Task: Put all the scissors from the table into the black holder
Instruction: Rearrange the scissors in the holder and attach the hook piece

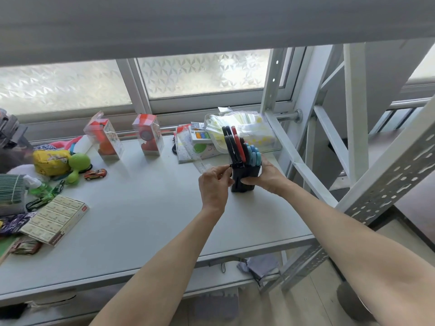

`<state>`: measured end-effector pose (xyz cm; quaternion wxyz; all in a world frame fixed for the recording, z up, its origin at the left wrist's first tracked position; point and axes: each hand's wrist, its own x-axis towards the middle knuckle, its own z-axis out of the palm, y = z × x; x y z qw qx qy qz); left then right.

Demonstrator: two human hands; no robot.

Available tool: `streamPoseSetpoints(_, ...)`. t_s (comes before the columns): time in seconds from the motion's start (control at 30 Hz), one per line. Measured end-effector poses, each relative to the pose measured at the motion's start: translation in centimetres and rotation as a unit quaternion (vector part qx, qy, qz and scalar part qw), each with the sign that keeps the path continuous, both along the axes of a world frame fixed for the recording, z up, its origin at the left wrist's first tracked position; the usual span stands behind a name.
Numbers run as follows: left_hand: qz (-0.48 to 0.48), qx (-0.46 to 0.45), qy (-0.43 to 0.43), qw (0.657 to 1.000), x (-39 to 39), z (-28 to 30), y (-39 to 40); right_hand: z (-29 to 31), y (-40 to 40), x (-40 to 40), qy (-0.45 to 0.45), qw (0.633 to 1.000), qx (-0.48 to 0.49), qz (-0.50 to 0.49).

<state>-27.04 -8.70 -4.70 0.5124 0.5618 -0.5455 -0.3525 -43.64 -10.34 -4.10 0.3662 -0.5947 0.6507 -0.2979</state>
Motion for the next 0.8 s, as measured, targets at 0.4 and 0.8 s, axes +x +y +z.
streamPoseSetpoints(0.4,0.012,-0.037,-0.029,0.999,-0.4,-0.3,-0.3,-0.5,-0.2,-0.4,0.05,0.999,-0.008,0.003)
streamPoseSetpoints(0.8,-0.06,-0.24,-0.33,0.911,1.6,-0.5,-1.7,-0.5,-0.6,-0.8,0.034,0.999,-0.006,0.037)
